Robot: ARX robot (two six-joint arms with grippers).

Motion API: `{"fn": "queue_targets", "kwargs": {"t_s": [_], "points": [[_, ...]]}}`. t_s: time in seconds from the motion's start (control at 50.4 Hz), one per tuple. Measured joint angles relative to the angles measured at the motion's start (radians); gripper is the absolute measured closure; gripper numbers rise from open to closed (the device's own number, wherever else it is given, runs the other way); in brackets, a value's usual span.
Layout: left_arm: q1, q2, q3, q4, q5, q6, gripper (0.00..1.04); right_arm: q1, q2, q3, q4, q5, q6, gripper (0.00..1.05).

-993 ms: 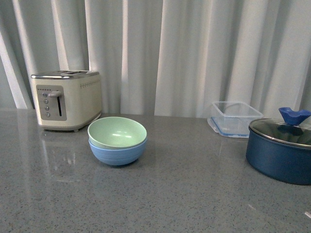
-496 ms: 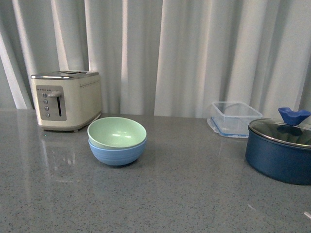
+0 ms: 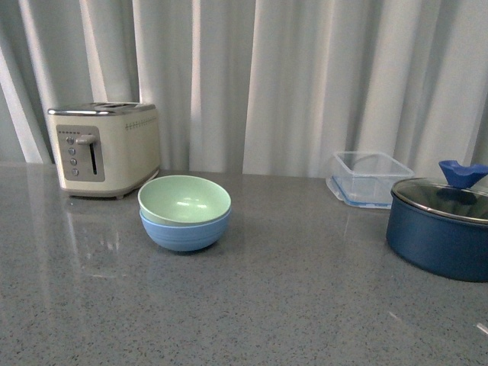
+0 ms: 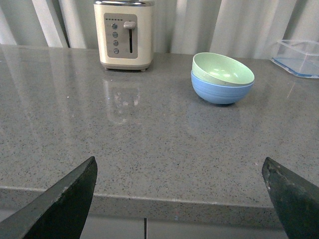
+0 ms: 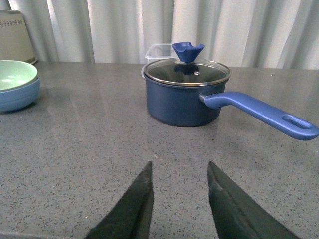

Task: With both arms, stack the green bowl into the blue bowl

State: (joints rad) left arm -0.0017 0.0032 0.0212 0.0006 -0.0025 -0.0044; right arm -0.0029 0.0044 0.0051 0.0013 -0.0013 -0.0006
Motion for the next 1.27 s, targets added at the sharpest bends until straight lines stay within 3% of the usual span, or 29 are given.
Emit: {"fn": "queue_targets", "kwargs": {"t_s": [0.099,0.357,1.271], "points": [[0.000,0.000,0.000,0.000,0.000,0.000,0.07,0.000,0.000,0.000,0.000,0.000,0.000,0.56],[0.000,0.000,0.000,0.000,0.000,0.000,0.07,0.000,0.000,0.000,0.000,0.000,0.002,0.08],[0.000,0.000,0.000,0.000,0.002,0.000,0.07,0.001,-0.001,0.000,-0.001,0.000,0.001,0.10]]}}
